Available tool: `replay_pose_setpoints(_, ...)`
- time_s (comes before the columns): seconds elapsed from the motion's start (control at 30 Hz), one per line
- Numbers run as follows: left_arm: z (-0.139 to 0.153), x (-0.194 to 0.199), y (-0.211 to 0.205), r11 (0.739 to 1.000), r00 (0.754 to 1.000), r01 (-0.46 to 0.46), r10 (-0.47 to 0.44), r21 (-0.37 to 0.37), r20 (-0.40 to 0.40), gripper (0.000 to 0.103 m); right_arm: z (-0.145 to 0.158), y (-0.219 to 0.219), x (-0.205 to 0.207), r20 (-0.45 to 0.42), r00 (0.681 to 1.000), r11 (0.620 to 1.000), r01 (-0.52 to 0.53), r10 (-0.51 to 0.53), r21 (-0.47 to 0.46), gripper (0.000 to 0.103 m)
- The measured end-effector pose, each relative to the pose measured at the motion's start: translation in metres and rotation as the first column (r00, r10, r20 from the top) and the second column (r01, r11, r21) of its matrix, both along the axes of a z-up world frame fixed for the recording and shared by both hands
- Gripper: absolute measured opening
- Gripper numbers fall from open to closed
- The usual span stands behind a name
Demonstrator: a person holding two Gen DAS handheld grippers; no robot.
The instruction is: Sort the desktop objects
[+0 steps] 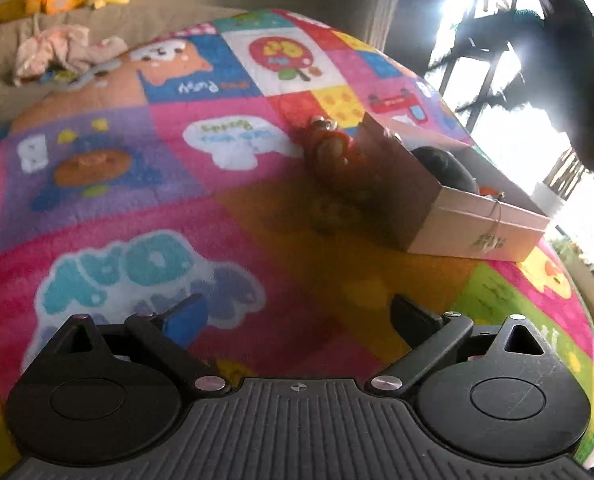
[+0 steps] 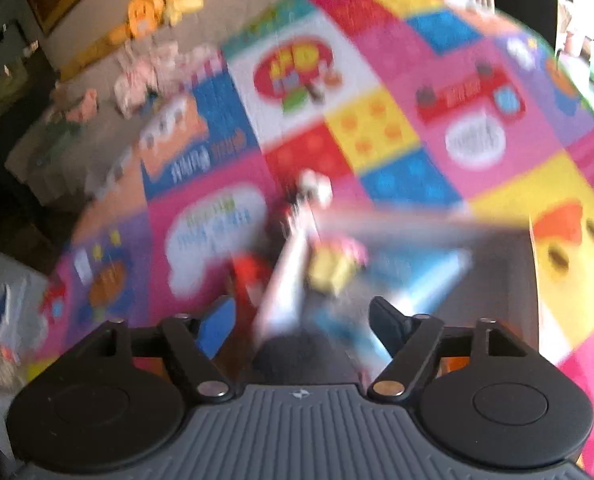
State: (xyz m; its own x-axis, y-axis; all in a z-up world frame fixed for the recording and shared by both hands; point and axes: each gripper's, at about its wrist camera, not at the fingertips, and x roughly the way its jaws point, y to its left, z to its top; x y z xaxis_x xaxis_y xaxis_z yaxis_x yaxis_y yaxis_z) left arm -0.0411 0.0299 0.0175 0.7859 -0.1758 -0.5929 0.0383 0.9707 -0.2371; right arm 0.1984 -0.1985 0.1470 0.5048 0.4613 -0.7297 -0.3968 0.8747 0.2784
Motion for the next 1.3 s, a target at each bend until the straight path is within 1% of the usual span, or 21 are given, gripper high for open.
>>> replay_pose_setpoints(0.07, 0.0, 0.0, 0.001, 1.0, 1.0, 0.01, -0.009, -0.017, 0.012, 0.101, 0.014, 0.022, 0.023, 0.018, 1.0, 1.0, 0.0, 0.0, 0.002, 0.077)
replay_pose_setpoints(0.13, -0.002, 0.0, 0.005, 0.999, 1.0, 0.009, -0.008, -0.047, 0.017, 0.101, 0.009, 0.047, 0.051, 0.001, 1.0, 1.0, 0.009, -0.009, -0.02, 0.067)
replay_pose_setpoints(0.17, -0.003, -0.002, 0.007, 0.998, 1.0, 0.008, -0.007, -0.059, 0.021, 0.101, 0.001, 0.061, 0.068, -0.022, 1.0, 0.999, 0.013, -0.014, -0.045, 0.057)
replay_pose_setpoints(0.2, -0.003, -0.003, 0.008, 0.998, 1.0, 0.007, -0.006, -0.067, 0.024, 0.101, -0.008, 0.073, 0.082, -0.042, 0.999, 0.997, 0.024, -0.027, -0.074, 0.054)
replay_pose_setpoints(0.27, -0.003, -0.003, 0.01, 0.996, 1.0, 0.007, -0.004, -0.086, 0.03, 0.101, -0.031, 0.096, 0.109, -0.054, 0.997, 0.988, 0.048, -0.056, -0.147, 0.054)
replay_pose_setpoints(0.37, -0.004, -0.004, 0.012, 0.995, 0.999, 0.007, -0.004, -0.103, 0.035, 0.101, -0.064, 0.121, 0.138, -0.013, 0.996, 0.958, 0.083, -0.09, -0.276, 0.054)
replay_pose_setpoints(0.43, -0.005, -0.005, 0.013, 0.993, 0.999, 0.008, -0.003, -0.115, 0.039, 0.102, -0.082, 0.128, 0.152, -0.003, 0.995, 0.942, 0.093, -0.1, -0.321, 0.054)
replay_pose_setpoints(0.5, -0.004, -0.005, 0.014, 0.993, 0.999, 0.008, -0.003, -0.122, 0.039, 0.102, -0.093, 0.132, 0.161, 0.006, 0.996, 0.935, 0.083, -0.086, -0.345, 0.046)
replay_pose_setpoints(0.53, -0.004, -0.005, 0.014, 0.992, 0.999, 0.008, -0.003, -0.124, 0.039, 0.102, -0.096, 0.135, 0.163, 0.004, 0.998, 0.938, 0.064, -0.067, -0.341, 0.045)
replay_pose_setpoints(0.57, -0.004, -0.004, 0.013, 0.992, 0.999, 0.009, -0.004, -0.123, 0.039, 0.102, -0.098, 0.138, 0.164, -0.006, 0.999, 0.94, 0.039, -0.044, -0.34, 0.039)
replay_pose_setpoints(0.6, -0.004, -0.004, 0.013, 0.992, 0.999, 0.01, -0.005, -0.123, 0.039, 0.102, -0.1, 0.141, 0.163, -0.027, 0.999, 0.935, 0.013, -0.024, -0.355, 0.027)
replay_pose_setpoints(0.63, -0.004, -0.004, 0.013, 0.992, 0.999, 0.01, -0.006, -0.122, 0.038, 0.102, -0.104, 0.145, 0.163, -0.051, 0.999, 0.928, -0.012, -0.007, -0.373, 0.025)
replay_pose_setpoints(0.73, -0.005, -0.004, 0.013, 0.993, 0.999, 0.011, -0.006, -0.121, 0.037, 0.102, -0.106, 0.152, 0.148, -0.082, 0.995, 0.908, -0.082, 0.053, -0.41, 0.025)
replay_pose_setpoints(0.87, -0.005, -0.004, 0.013, 0.993, 0.999, 0.013, -0.009, -0.115, 0.035, 0.103, -0.096, 0.151, 0.111, -0.157, 0.978, 0.908, -0.19, 0.14, -0.372, 0.025)
replay_pose_setpoints(0.93, -0.005, -0.003, 0.012, 0.994, 0.999, 0.012, -0.009, -0.108, 0.033, 0.103, -0.089, 0.153, 0.088, -0.152, 0.968, 0.893, -0.244, 0.2, -0.377, 0.025)
replay_pose_setpoints(0.97, -0.004, -0.003, 0.011, 0.995, 0.999, 0.012, -0.009, -0.102, 0.032, 0.103, -0.087, 0.153, 0.076, -0.171, 0.962, 0.891, -0.262, 0.212, -0.372, 0.025)
replay_pose_setpoints(1.03, -0.004, -0.003, 0.01, 0.996, 1.0, 0.013, -0.01, -0.09, 0.028, 0.103, -0.082, 0.154, 0.054, -0.208, 0.943, 0.879, -0.322, 0.262, -0.352, 0.025)
replay_pose_setpoints(1.07, -0.004, -0.002, 0.008, 0.997, 1.0, 0.014, -0.012, -0.079, 0.026, 0.103, -0.08, 0.155, 0.042, -0.214, 0.935, 0.868, -0.344, 0.283, -0.358, 0.025)
replay_pose_setpoints(1.17, -0.004, -0.002, 0.004, 0.999, 1.0, 0.018, -0.018, -0.05, 0.019, 0.103, -0.078, 0.154, 0.002, -0.236, 0.904, 0.824, -0.424, 0.357, -0.376, 0.025)
replay_pose_setpoints(1.27, -0.004, -0.001, 0.003, 0.999, 1.0, 0.024, -0.023, -0.04, 0.017, 0.103, -0.077, 0.139, -0.038, -0.289, 0.861, 0.802, -0.5, 0.418, -0.328, 0.027)
replay_pose_setpoints(1.3, -0.004, -0.001, 0.003, 0.999, 1.0, 0.025, -0.025, -0.038, 0.015, 0.103, -0.073, 0.13, -0.051, -0.285, 0.856, 0.805, -0.507, 0.431, -0.308, 0.028)
